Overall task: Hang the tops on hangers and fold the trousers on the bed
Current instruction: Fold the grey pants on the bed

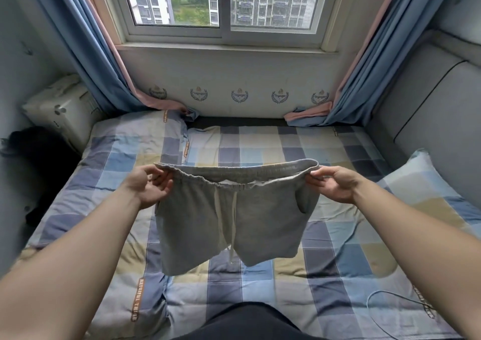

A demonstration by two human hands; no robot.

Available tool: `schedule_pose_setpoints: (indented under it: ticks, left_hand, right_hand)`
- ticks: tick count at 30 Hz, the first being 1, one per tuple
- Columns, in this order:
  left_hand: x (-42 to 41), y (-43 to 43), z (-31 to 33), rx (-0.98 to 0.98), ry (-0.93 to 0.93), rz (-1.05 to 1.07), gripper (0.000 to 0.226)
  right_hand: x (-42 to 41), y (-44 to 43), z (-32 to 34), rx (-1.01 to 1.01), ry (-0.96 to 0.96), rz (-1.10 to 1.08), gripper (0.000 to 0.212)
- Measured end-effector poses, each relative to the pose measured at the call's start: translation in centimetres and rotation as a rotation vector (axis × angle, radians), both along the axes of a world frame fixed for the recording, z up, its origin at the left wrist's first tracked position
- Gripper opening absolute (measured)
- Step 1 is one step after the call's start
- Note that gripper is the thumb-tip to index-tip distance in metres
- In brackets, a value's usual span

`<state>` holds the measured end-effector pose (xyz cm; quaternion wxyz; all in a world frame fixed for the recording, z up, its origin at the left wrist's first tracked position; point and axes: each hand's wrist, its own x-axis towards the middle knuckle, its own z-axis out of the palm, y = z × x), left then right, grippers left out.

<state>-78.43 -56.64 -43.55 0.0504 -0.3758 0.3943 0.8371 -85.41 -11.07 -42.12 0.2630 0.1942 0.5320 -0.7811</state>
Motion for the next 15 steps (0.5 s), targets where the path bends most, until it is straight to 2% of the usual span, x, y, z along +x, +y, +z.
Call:
schedule_pose_setpoints:
  ticks: [2,5,8,10,13,15]
  left_hand:
    - [-0.4,1.0,-0.5,-0.311,0.066,-0.04,0.025]
    - [0.0,1.2,-1.2,-0.966,0.078,-0.108,0.011]
    - [0.4,0.3,-1.3,-1.4,-0.051,-0.188,0.026]
    - [0.2,-0.1,-1.5,-1.427,-0.075,-0.212,0.033]
    - [0.1,0.1,-1.6,-1.087,0.022,-0.124,0.032]
    - [0.0,0.5,-1.7,-0.934,-0.076,-0.078,0.027]
  right_hand:
    - [0.1,-0.7,-0.1,0.173,0.103,0.014,0.025]
    - [0.2,-1.5,-0.3,0.517,0.241,-0.027,0.017]
    - [-0.1,-1.3,-0.4,0.821,0.415,-0.013,0.016]
    - [-0.1,-1.1,-0.3,0.904,0.49,0.018,0.013]
    - [0.1,-1.0,-0.4,1.04,0.534,0.097,0.018]
    - [0.2,-1.3,-0.5,1.079,0.522,0.128,0.021]
